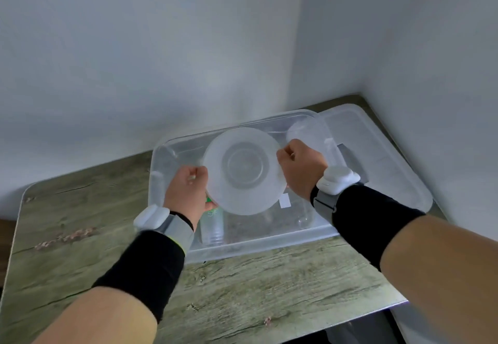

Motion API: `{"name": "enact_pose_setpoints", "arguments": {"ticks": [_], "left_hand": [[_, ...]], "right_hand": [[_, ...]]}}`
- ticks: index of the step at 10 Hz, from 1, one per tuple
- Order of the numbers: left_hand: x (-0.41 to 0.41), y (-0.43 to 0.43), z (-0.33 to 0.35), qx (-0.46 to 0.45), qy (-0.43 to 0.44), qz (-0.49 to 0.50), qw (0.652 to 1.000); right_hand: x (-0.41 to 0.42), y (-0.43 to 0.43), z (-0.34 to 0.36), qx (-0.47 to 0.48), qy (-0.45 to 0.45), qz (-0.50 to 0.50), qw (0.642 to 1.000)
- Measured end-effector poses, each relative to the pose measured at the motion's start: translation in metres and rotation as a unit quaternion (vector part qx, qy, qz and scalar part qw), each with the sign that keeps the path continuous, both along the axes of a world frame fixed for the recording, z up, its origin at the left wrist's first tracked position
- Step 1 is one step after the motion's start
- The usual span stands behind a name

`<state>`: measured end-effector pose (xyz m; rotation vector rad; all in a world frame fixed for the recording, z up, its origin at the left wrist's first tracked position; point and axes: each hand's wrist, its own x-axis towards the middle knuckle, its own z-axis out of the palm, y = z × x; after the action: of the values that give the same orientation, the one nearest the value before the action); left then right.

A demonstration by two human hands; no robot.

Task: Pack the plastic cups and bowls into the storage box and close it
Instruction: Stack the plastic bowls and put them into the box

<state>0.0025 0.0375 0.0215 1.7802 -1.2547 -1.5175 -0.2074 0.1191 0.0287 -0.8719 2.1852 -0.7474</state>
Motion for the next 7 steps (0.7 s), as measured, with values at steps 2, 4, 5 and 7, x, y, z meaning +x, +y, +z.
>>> {"name": "enact_pose_setpoints", "arguments": {"ticks": [2,4,5,7], "left_hand": [[-0.011,0.004,-0.038,0.103,-0.047,-0.059,0.992],[-0.025,0.003,-0.061,0.165,-0.101,-0.147,0.970],[-0.030,0.002,-0.061,0.160,-0.154,-0.186,0.957],[-0.057,-0.009,-0.024,-0.058,-0.284,-0.252,0.923]], "right_hand": [[-0.004,0.002,-0.036,0.126,0.036,0.021,0.991],[-0.002,0.003,-0.055,0.215,-0.041,0.026,0.975],[0.000,0.004,-0.035,0.272,0.025,0.144,0.951],[-0.024,-0.003,-0.018,0.089,0.025,0.028,0.995]]}}
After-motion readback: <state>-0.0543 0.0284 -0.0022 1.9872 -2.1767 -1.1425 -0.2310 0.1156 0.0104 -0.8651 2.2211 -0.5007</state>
